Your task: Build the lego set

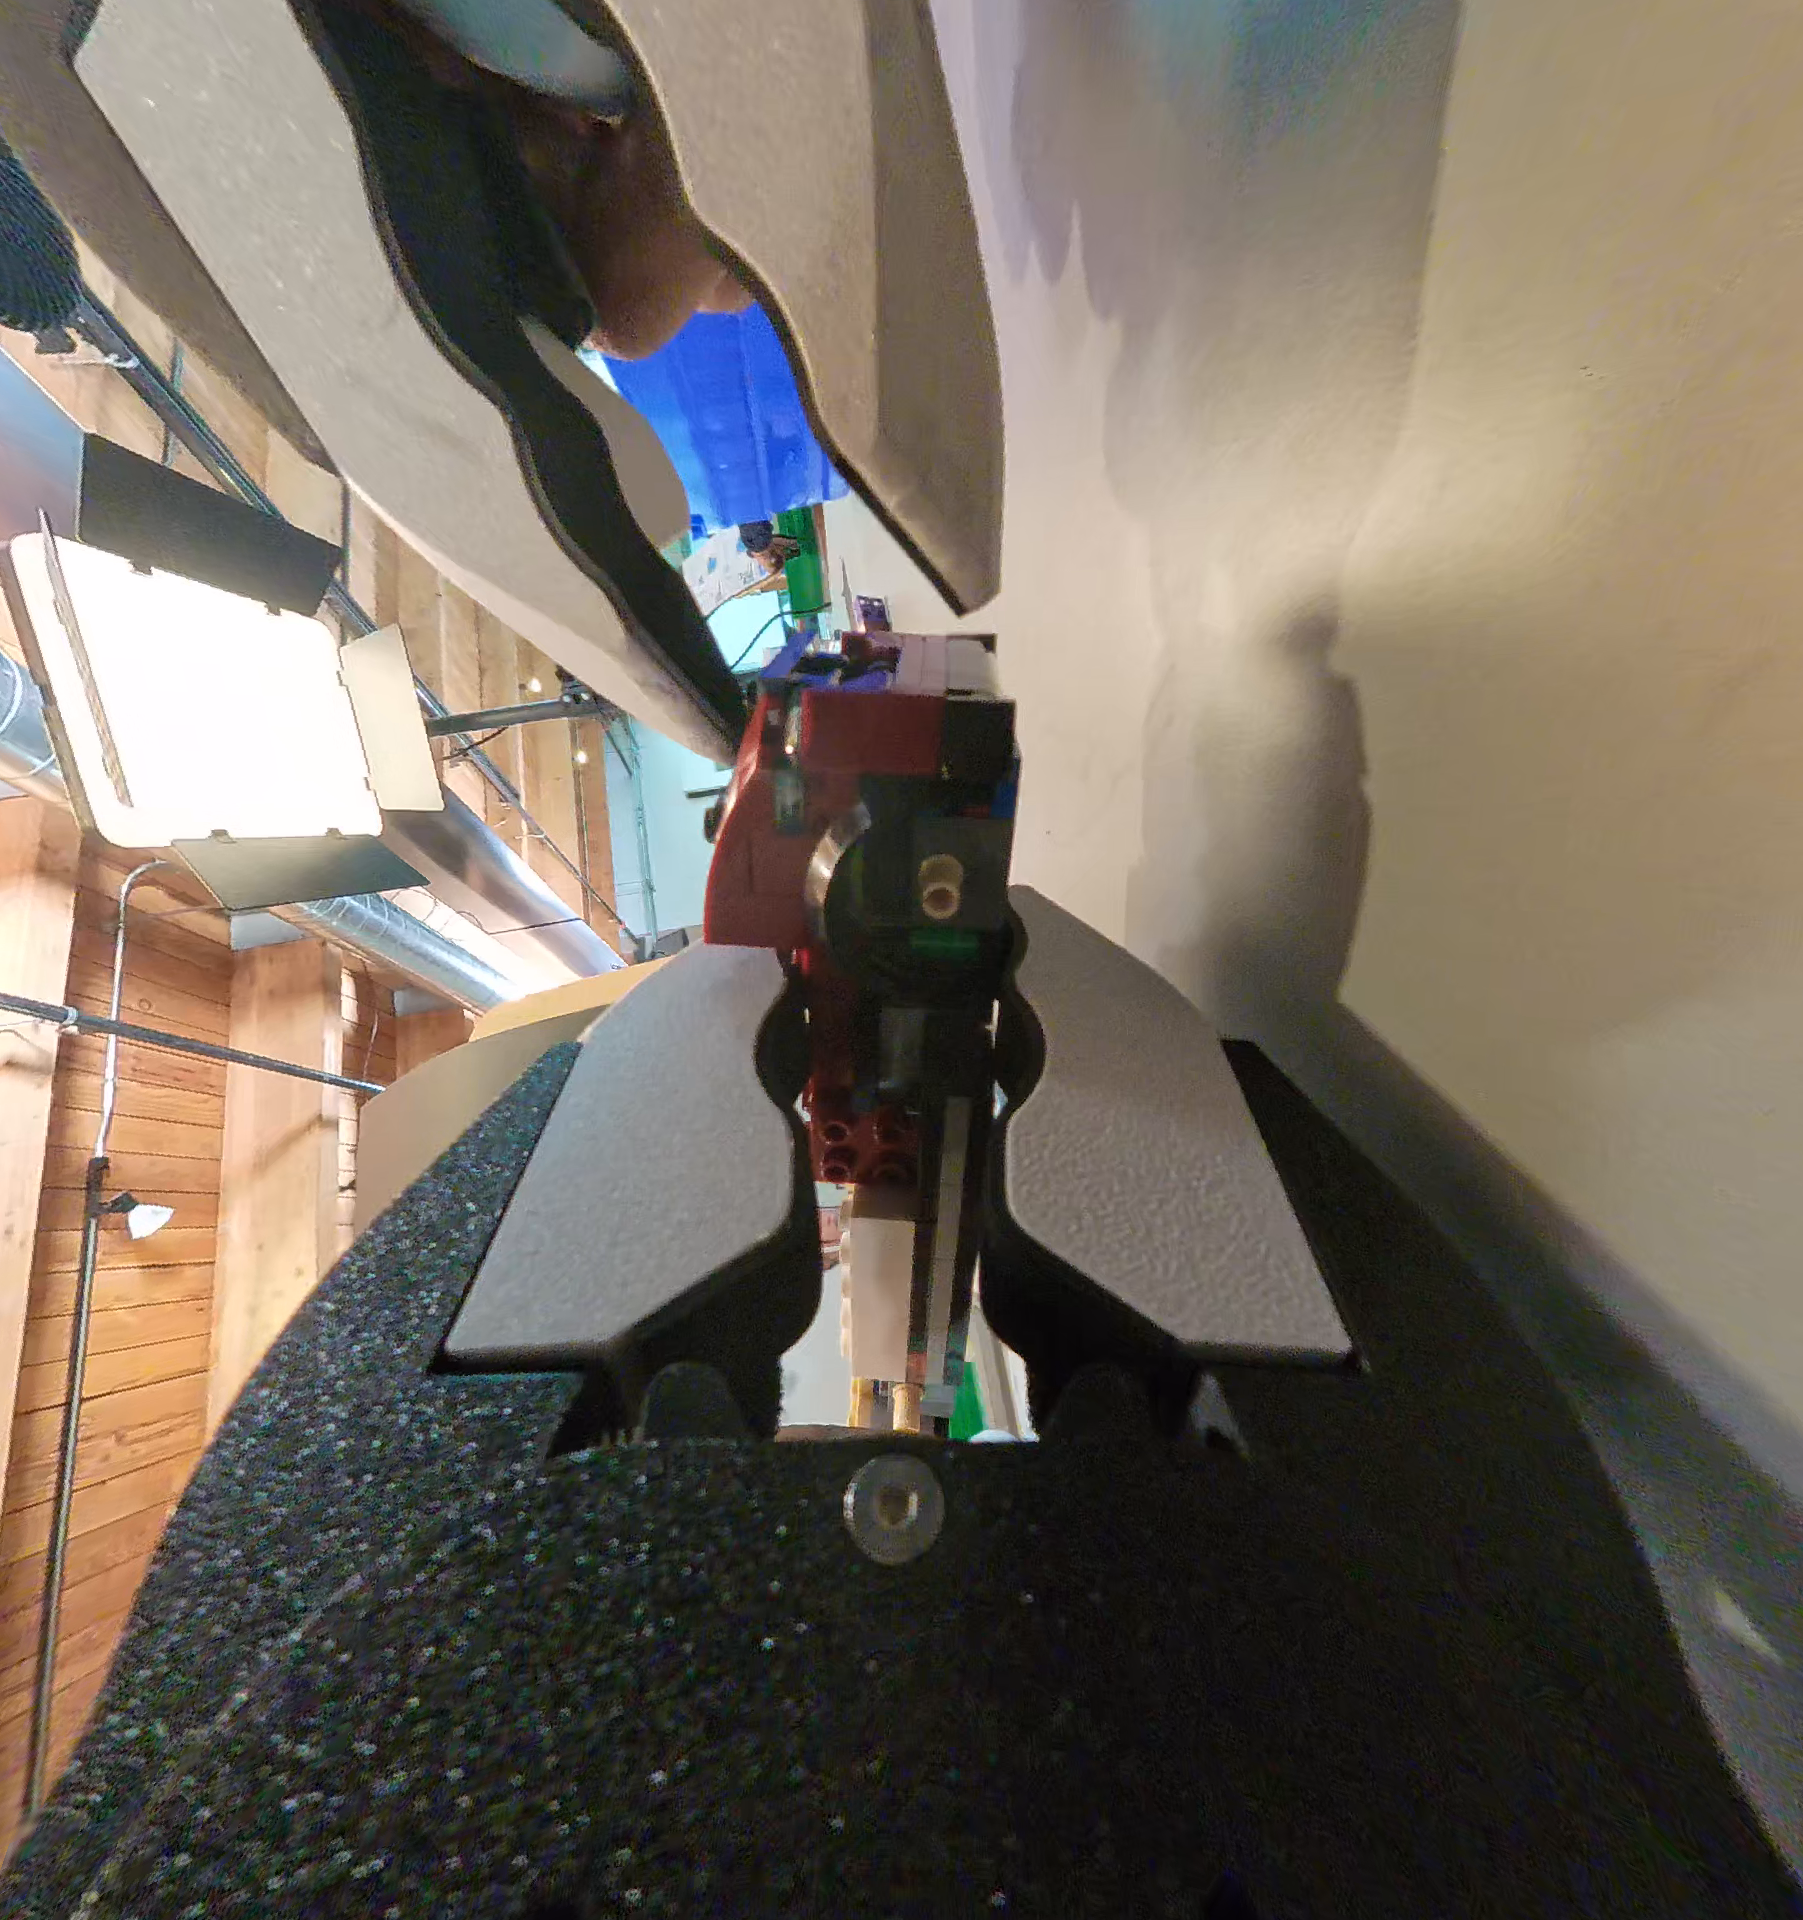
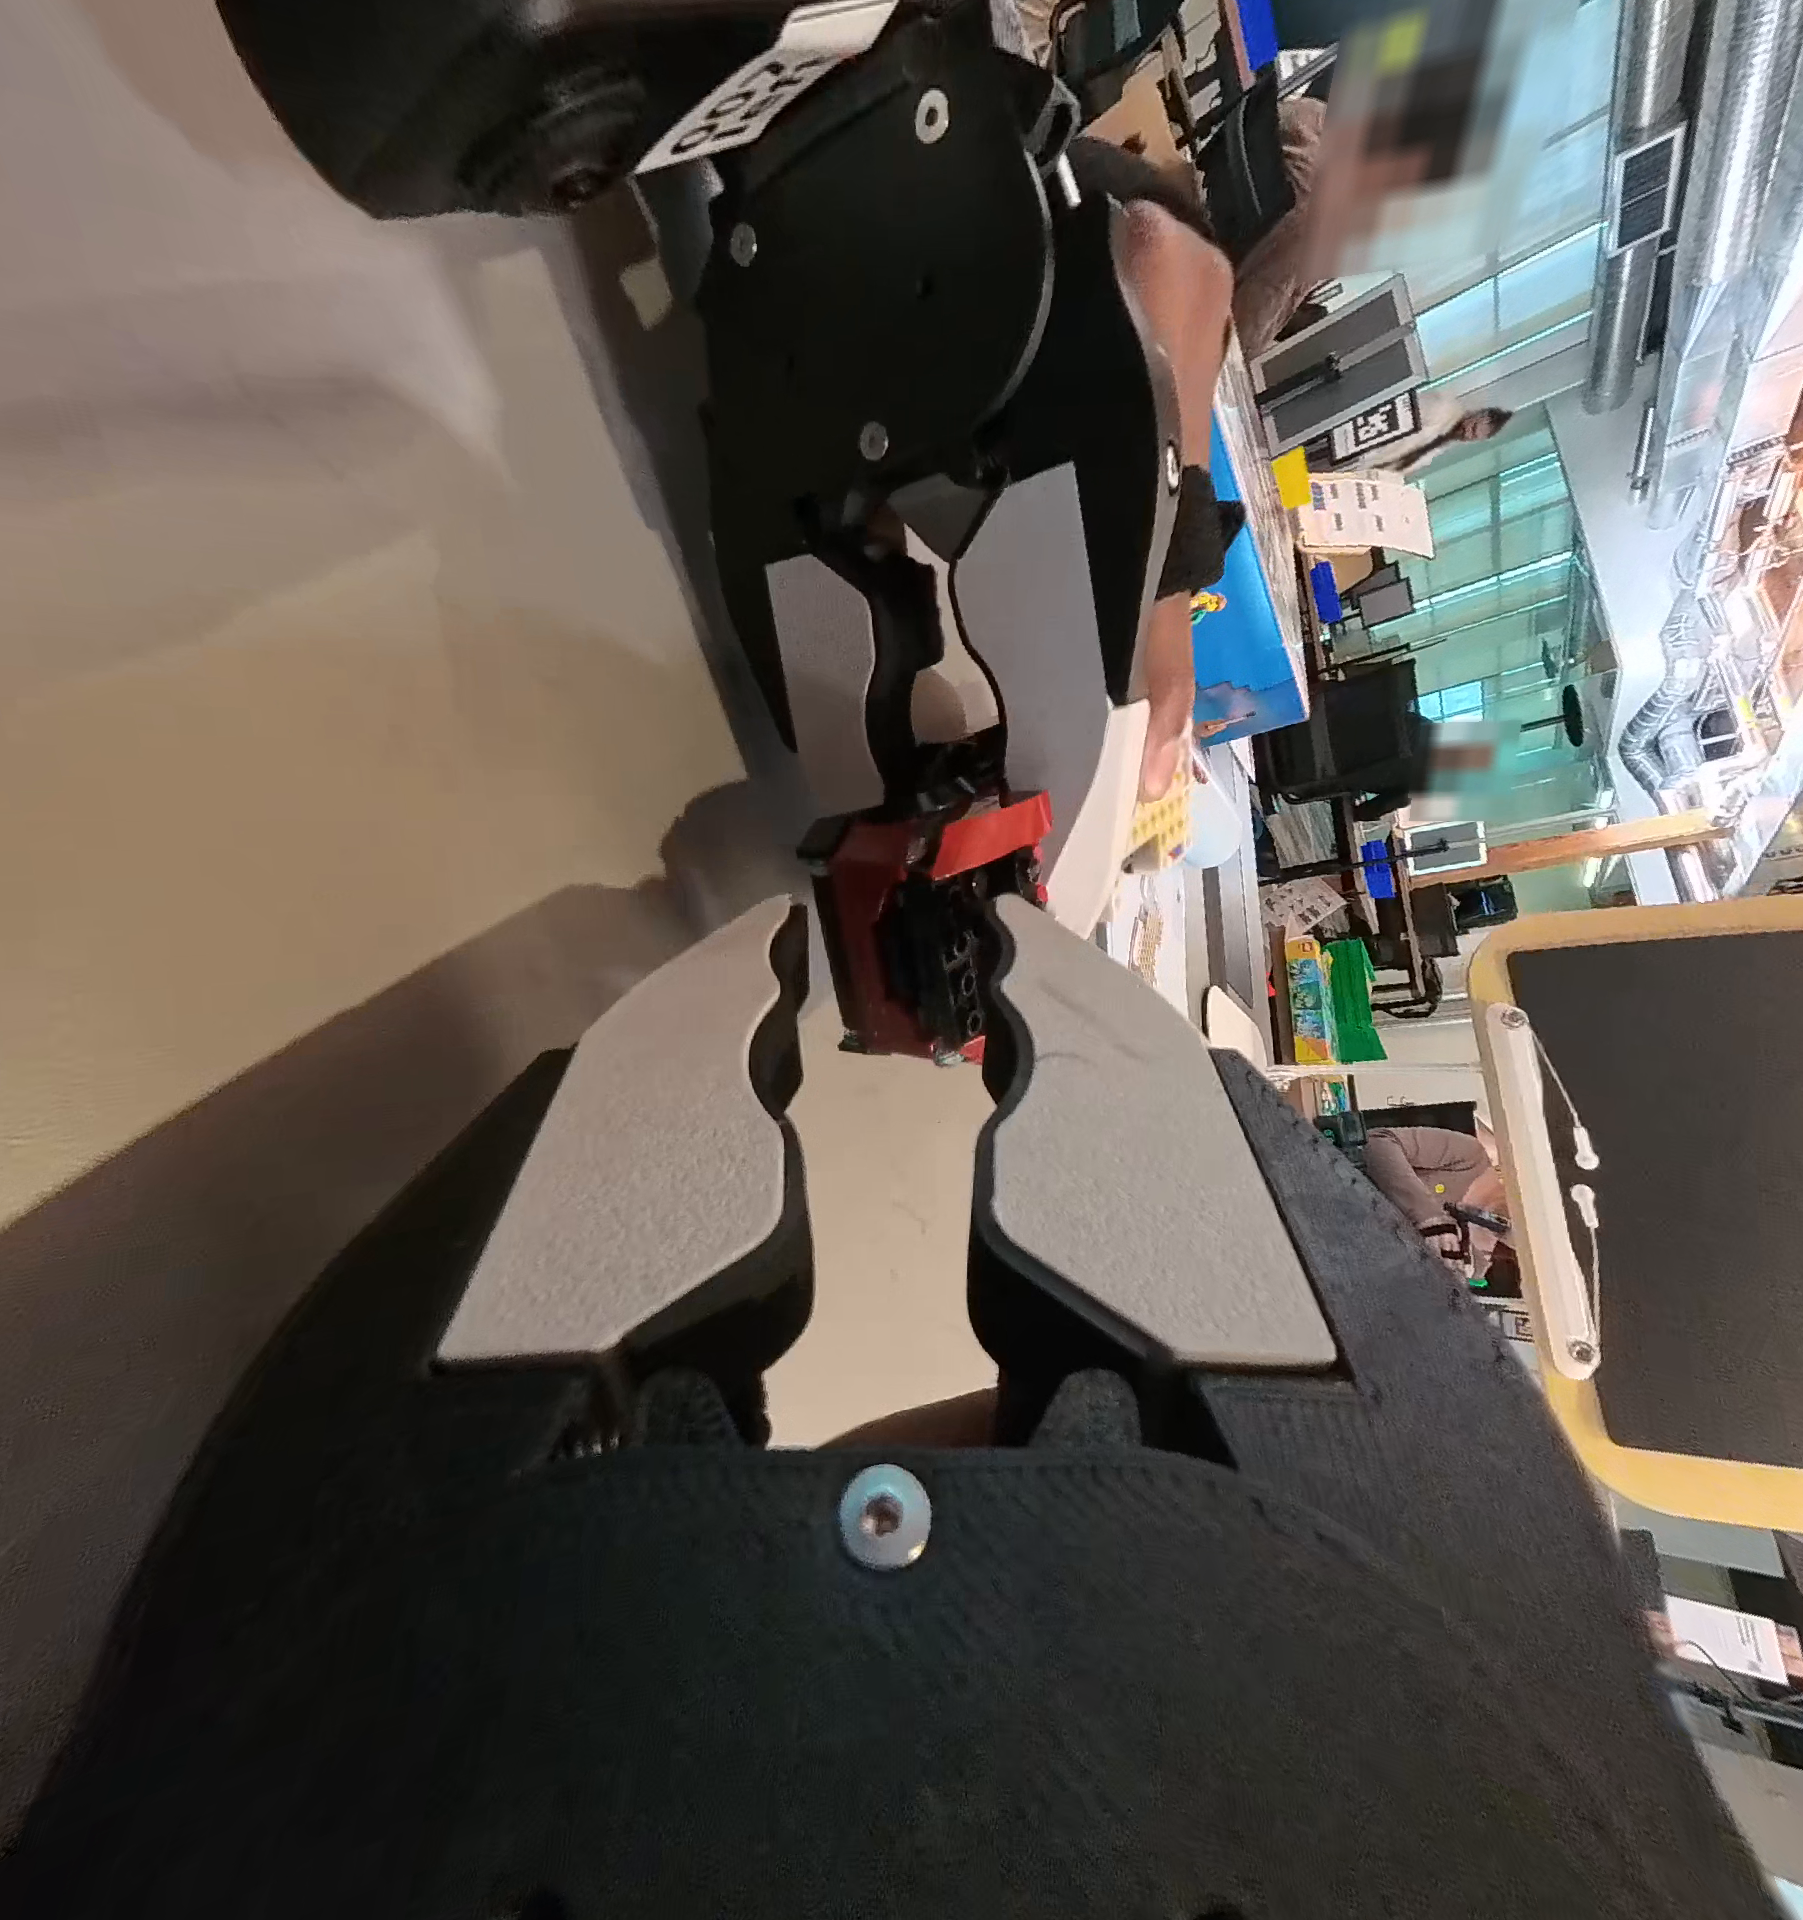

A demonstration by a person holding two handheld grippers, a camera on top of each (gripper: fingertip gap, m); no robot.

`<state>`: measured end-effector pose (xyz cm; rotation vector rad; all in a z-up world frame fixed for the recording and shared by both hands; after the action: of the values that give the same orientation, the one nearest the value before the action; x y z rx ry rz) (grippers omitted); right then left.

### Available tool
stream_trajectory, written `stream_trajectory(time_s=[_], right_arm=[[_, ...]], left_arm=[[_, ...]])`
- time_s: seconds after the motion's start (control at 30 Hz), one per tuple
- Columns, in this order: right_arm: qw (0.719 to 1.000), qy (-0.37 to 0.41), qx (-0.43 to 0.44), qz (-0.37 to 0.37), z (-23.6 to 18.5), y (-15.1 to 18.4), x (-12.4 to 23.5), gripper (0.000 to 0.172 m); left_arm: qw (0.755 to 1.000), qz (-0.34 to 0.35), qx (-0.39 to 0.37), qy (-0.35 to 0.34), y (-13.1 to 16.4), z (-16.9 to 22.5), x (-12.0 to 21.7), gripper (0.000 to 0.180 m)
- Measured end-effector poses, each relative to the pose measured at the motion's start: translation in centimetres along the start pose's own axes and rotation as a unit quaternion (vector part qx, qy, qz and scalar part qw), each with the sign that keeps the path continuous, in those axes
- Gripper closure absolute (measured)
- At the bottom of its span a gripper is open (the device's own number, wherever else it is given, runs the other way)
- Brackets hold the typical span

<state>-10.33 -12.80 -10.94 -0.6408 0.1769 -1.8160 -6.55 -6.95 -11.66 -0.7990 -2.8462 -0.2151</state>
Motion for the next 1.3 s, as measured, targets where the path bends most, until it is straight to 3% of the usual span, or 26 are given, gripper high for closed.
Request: stream_trajectory(time_s=[0.43, 0.7, 1.3], right_arm=[[1.000, 0.004, 0.018, -0.006, -0.1, 0.1, -0.1, 0.140], [0.999, 0.040, -0.008, -0.005, 1.3, 1.0, 0.7, 0.140], [1.000, 0.021, 0.006, -0.007, 0.9, 0.7, 0.2, 0.141]], left_arm=[[1.000, -0.006, -0.017, -0.007, 0.0, -0.3, -0.2, 0.149], [1.000, -0.010, 0.011, -0.012, 0.7, -0.4, -0.2, 0.148], [1.000, -0.010, -0.005, -0.003, 0.3, 0.0, -0.5, 0.148]])
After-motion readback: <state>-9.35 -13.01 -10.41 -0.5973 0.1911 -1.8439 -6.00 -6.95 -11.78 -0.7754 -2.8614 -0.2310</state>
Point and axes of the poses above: each gripper's, where its closed fingertips meet, x back along the fingers, y out of its underside, z = x × y across the jaws, the point moved 4 cm from there along x, back along the fingers, and after that the axes turned 3 degrees about y, right-handed, at the moved point
